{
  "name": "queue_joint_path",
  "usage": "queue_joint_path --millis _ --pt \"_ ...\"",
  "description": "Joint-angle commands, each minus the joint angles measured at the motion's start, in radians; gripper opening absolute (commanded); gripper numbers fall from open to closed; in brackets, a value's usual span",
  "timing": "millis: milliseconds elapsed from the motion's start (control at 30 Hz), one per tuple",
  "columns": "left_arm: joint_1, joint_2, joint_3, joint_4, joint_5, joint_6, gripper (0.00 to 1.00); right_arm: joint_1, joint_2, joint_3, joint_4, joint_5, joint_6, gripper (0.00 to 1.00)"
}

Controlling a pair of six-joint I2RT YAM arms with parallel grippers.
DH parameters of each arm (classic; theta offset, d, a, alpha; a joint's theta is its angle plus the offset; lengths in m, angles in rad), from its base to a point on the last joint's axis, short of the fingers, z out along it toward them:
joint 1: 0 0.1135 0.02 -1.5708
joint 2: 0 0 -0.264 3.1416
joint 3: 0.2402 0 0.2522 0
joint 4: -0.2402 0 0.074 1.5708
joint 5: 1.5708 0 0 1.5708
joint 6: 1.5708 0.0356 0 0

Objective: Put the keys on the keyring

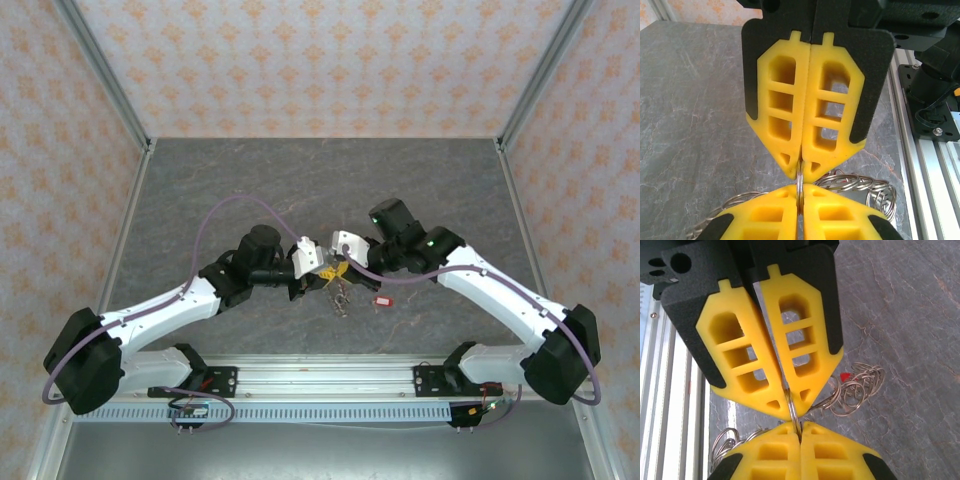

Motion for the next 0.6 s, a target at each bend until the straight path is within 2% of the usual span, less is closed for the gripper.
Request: queue_joint_path --millis 0,100,200,300,367,433,567 --pt "-0.01 -0.008 0.021 0.006 -0.004 0.008 0.11 0.015 -0.007 0.049 -0.027 0.024 -0.024 0.04" --pt "-0.01 -0.014 0.011 0.025 -0.008 -0.001 0.11 0.02 -0.005 0.06 -0.048 0.039 -0.026 0.04" --pt "-0.01 -0.015 0.013 0.026 -0.007 -0.003 0.0 0.023 -0.006 0.069 -0.068 0.057 -0.029 0.04" --pt "-0.01 -0.017 0.012 0.039 -0.002 -0.009 0.0 0.023 -0.011 0.061 -0.073 0.077 -0.03 0.07" --pt "-0.003 -0.027 -0.021 0.13 0.017 -0.058 0.0 0.018 -0.023 0.04 -0.064 0.08 -0.028 0.12" --pt "0.01 -0.03 -0.051 0.222 0.051 -0.116 0.0 0.003 -0.036 0.017 -0.041 0.048 -0.012 0.14" --pt "0.019 -0.026 -0.069 0.282 0.103 -0.157 0.0 -0.046 -0.049 -0.05 0.059 -0.088 0.04 0.16"
